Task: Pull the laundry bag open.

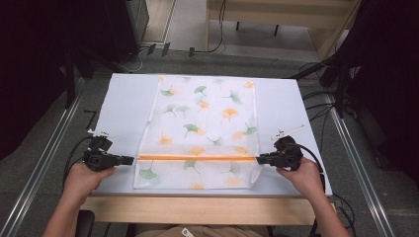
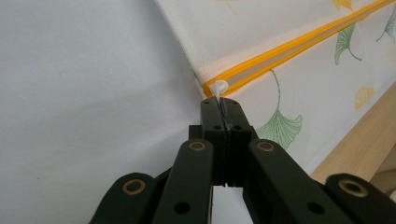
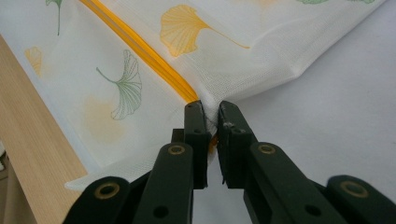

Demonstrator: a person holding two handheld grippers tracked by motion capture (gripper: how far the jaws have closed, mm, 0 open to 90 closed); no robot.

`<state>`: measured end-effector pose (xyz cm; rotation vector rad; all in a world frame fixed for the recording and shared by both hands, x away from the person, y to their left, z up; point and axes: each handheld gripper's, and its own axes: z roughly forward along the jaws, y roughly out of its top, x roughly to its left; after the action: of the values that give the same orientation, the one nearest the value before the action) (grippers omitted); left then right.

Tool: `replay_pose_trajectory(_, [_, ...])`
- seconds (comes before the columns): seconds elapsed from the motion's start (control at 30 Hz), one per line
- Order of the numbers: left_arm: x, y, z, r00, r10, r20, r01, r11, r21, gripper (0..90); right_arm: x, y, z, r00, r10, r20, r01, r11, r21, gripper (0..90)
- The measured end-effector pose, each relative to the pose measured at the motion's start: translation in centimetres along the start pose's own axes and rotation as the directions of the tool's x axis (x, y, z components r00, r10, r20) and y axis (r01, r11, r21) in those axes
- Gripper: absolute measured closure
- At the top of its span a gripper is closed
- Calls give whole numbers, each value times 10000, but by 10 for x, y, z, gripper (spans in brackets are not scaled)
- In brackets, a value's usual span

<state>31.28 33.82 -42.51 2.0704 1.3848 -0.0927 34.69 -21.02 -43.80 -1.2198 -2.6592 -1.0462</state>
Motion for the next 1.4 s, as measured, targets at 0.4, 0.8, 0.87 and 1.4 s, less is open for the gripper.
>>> replay_pose_trajectory(0.4, [-5, 0, 8, 9998, 114, 183, -118, 9997, 212, 900, -5, -4, -3, 9996, 221, 197, -221, 9998, 19, 837])
replay_pose_trajectory(0.8, [-7, 1, 10, 9984, 476, 303, -476, 9989, -33, 842, -3, -5, -7, 9992, -79, 395, 94, 9992, -388, 672])
replay_pose_trajectory(0.87, [-7, 1, 10, 9983, 515, 274, -512, 9986, -122, 819, -4, -5, -8, 9992, 83, 397, -61, 9984, -569, 612])
replay_pose_trajectory(1.4, [-5, 7, 6, 9949, 961, -299, -990, 9879, -1193, 435, -9, -8, -6, 9995, -207, 258, 240, 9908, -1334, 424])
